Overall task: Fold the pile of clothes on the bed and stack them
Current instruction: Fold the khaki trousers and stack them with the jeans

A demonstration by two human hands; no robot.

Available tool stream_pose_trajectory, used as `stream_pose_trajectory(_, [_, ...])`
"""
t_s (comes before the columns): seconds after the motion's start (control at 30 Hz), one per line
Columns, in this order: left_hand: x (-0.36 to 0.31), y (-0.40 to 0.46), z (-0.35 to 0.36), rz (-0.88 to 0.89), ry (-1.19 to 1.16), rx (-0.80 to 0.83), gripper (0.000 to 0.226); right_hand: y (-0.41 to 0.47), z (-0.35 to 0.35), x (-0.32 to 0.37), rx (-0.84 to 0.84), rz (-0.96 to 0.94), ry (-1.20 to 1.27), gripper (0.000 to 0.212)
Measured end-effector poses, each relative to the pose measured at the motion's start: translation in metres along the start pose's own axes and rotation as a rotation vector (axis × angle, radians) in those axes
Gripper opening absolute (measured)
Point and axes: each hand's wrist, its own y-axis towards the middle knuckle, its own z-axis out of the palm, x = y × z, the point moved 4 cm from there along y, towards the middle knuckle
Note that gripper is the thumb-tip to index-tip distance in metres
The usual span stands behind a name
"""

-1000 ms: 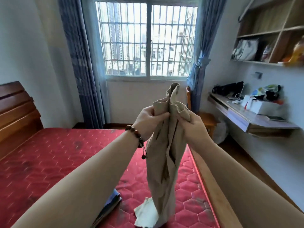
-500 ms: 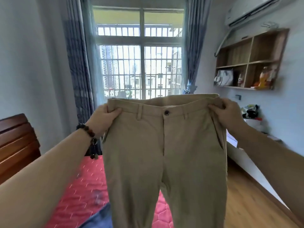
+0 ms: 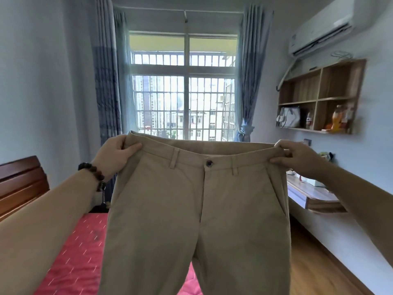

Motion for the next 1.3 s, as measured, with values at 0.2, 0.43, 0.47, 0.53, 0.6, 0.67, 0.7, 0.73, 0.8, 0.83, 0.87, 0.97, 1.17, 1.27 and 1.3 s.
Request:
stream_pose_trajectory(0.2, [-0.004,0.004,0.018,0.110,0.200,-0.166,0.023,0.003,-0.005,-0.020,-0.086,0.022,0.234,0.016])
stream_pose_trajectory(0.43, [0.020,0.002,0.039,-0.029,0.064,-0.129,0.027,0.004,0.004,-0.041,-0.062,0.186,0.649,0.031])
stream_pose_trajectory(0.47, [0.022,0.001,0.040,-0.072,-0.015,-0.094,0.027,0.006,0.003,-0.047,-0.048,0.186,0.676,0.039])
stream_pose_trajectory(0.53, [0.022,-0.003,0.043,-0.156,-0.190,-0.017,0.027,0.006,0.001,-0.054,-0.023,0.181,0.748,0.068])
stream_pose_trajectory(0.6, [0.014,-0.008,0.046,-0.173,-0.201,0.081,0.017,0.007,0.001,-0.059,-0.024,0.150,0.856,0.072])
stream_pose_trajectory(0.67, [0.009,-0.010,0.049,-0.175,-0.151,0.187,0.008,0.008,0.006,-0.062,-0.075,0.142,0.937,0.064])
stream_pose_trajectory(0.7, [0.009,-0.010,0.051,-0.183,-0.121,0.212,0.009,0.010,0.010,-0.065,-0.124,0.157,0.925,0.064])
stream_pose_trajectory(0.73, [0.010,-0.010,0.053,-0.188,-0.073,0.208,0.009,0.012,0.014,-0.071,-0.195,0.185,0.857,0.065])
stream_pose_trajectory(0.8, [0.014,-0.009,0.056,-0.199,0.036,0.103,0.013,0.017,0.025,-0.078,-0.339,0.261,0.599,0.059])
stream_pose_trajectory(0.83, [0.018,-0.007,0.060,-0.211,0.045,0.040,0.015,0.021,0.032,-0.077,-0.405,0.303,0.431,0.045])
stream_pose_trajectory(0.87, [0.021,-0.007,0.064,-0.234,0.012,-0.010,0.016,0.023,0.038,-0.073,-0.478,0.350,0.275,0.032])
stream_pose_trajectory(0.97, [0.027,-0.005,0.090,-0.356,-0.230,-0.065,0.012,0.025,0.070,-0.040,-0.609,0.448,0.216,0.021])
stream_pose_trajectory(1.17, [-0.019,-0.025,0.165,-0.333,-0.489,-0.086,0.022,0.032,0.154,0.050,-0.431,0.381,0.641,0.014])
stream_pose_trajectory(1.27, [-0.033,-0.030,0.176,-0.275,-0.494,-0.053,0.031,0.030,0.171,0.083,-0.248,0.368,1.029,0.023])
stream_pose_trajectory(1.3, [-0.033,-0.031,0.175,-0.266,-0.503,-0.036,0.039,0.029,0.172,0.089,-0.169,0.373,1.137,0.033])
